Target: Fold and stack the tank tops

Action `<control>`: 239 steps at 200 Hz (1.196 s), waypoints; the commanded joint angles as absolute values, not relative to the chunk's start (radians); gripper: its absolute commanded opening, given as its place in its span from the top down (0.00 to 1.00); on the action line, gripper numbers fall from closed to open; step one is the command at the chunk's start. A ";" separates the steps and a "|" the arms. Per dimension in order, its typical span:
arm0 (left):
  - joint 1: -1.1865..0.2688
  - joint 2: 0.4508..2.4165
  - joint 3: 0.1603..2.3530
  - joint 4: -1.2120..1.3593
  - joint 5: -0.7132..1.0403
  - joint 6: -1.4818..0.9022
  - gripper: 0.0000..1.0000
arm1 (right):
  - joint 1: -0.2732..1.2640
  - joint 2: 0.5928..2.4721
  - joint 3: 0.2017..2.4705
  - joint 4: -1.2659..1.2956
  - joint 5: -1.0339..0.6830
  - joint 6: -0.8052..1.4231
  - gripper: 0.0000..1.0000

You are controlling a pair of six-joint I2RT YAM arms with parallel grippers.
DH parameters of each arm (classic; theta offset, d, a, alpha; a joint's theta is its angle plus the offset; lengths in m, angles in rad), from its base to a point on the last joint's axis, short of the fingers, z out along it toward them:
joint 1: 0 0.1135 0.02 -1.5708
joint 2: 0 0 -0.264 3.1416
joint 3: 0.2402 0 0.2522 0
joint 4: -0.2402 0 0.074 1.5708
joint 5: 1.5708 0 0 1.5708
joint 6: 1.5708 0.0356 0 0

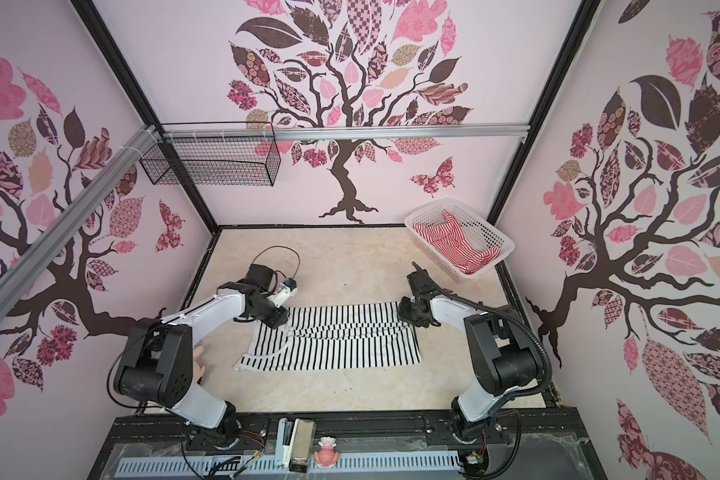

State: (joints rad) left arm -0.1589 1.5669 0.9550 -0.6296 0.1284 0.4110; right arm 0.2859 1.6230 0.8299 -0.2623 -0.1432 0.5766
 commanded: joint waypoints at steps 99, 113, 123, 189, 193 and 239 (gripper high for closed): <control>-0.060 1.518 0.898 -0.457 -0.128 0.490 0.55 | 0.290 1.630 0.769 -0.299 -0.130 0.588 0.71; -0.059 1.530 0.893 -0.470 -0.133 0.506 0.55 | 0.290 1.634 0.764 -0.294 -0.134 0.589 0.71; -0.057 1.541 0.888 -0.475 -0.137 0.515 0.55 | 0.290 1.634 0.763 -0.293 -0.132 0.589 0.71; -0.043 1.514 0.825 -0.436 -0.174 0.543 0.66 | 0.290 1.643 0.755 -0.288 -0.129 0.592 0.84; -0.040 1.514 0.821 -0.436 -0.177 0.545 0.68 | 0.289 1.643 0.754 -0.288 -0.128 0.591 0.85; 0.001 1.475 0.795 -0.429 -0.170 0.551 0.81 | 0.290 1.640 0.738 -0.298 -0.106 0.590 0.86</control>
State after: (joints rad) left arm -0.0185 1.5246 0.8265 -0.4541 -0.1608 0.5430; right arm 0.2859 1.6085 0.7868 -0.2073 -0.1413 0.5869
